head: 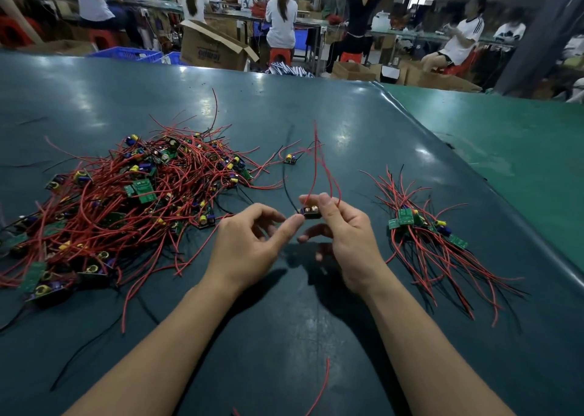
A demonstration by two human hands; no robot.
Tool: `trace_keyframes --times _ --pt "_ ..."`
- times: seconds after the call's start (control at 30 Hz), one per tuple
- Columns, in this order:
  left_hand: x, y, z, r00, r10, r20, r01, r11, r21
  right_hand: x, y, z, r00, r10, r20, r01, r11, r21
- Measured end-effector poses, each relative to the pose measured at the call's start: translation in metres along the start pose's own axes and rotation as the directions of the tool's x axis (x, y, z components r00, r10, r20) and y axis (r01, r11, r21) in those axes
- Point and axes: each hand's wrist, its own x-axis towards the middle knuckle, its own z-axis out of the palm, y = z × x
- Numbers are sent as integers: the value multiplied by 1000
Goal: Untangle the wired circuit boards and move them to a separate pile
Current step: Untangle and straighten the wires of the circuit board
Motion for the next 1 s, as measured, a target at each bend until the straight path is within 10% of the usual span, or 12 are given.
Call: trace_keyframes --times 0.2,0.5,0.7,1.0 --pt "9 -1 -1 981 -115 155 155 947 -282 -1 5 8 992 -1 126 1 1000 -2" --pt "14 1 4 940 -320 116 323 728 -605 8 2 0 979 116 -166 -72 967 246" --pt "13 1 1 911 -276 307 405 744 -531 6 4 2 996 83 30 -87 979 184" --pt "11 7 2 955 -219 199 289 833 -471 10 10 4 974 120 -191 -84 979 186"
